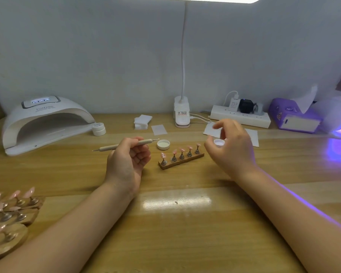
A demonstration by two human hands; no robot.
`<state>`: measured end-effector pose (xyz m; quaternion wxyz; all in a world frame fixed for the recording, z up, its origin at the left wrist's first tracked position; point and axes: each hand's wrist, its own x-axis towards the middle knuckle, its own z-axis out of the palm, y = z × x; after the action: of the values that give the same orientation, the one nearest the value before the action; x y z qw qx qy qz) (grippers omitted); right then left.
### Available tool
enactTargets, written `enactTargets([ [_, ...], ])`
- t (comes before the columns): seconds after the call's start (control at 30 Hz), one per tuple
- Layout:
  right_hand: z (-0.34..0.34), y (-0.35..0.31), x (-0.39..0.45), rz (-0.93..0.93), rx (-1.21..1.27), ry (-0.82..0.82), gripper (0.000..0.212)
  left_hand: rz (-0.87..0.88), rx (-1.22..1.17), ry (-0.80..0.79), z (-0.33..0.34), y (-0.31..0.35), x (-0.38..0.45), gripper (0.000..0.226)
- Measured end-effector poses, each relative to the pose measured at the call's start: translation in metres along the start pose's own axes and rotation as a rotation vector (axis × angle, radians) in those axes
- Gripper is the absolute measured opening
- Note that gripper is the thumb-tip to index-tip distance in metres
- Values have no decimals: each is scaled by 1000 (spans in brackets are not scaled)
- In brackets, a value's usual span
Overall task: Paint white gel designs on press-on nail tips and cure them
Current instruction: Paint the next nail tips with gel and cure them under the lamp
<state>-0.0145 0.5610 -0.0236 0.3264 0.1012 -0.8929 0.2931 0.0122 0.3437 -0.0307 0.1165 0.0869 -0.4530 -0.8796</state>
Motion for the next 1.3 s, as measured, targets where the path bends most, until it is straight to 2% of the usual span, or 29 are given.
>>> enactTargets([
  [0.03,1,-9,-3,-67,15,-14,13,-9,-6,2,0,0,0,21],
  [0.07,2,-18,-6,-106,20,-56,11,-20,-15,6,0,-1,0,21],
  [0.2,18,-37,-22,-94,2,-249,24,-46,-50,34,0,-1,1,20],
  [0.3,25,-41,-25,-88,-34,-297,20,-42,-47,40,1,-3,2,19],
  [0.53,36,-39,-21,-75,-181,-423,33,-37,-33,32,1,-5,2,18],
  [0.87,35,-41,-21,-151,-198,-436,31,-22,-12,37,1,-4,2,19],
  [0.97,30,-41,-24,-141,-59,-365,21,-18,42,26,1,-2,2,20],
  [1.1,23,-39,-27,-91,202,-231,10,154,160,-44,2,3,-6,28],
  [1.2,23,-37,-27,-19,354,-216,6,404,269,-115,4,5,-16,11],
  [1.3,25,-36,-27,-6,409,-225,5,578,436,-166,8,2,-26,10],
])
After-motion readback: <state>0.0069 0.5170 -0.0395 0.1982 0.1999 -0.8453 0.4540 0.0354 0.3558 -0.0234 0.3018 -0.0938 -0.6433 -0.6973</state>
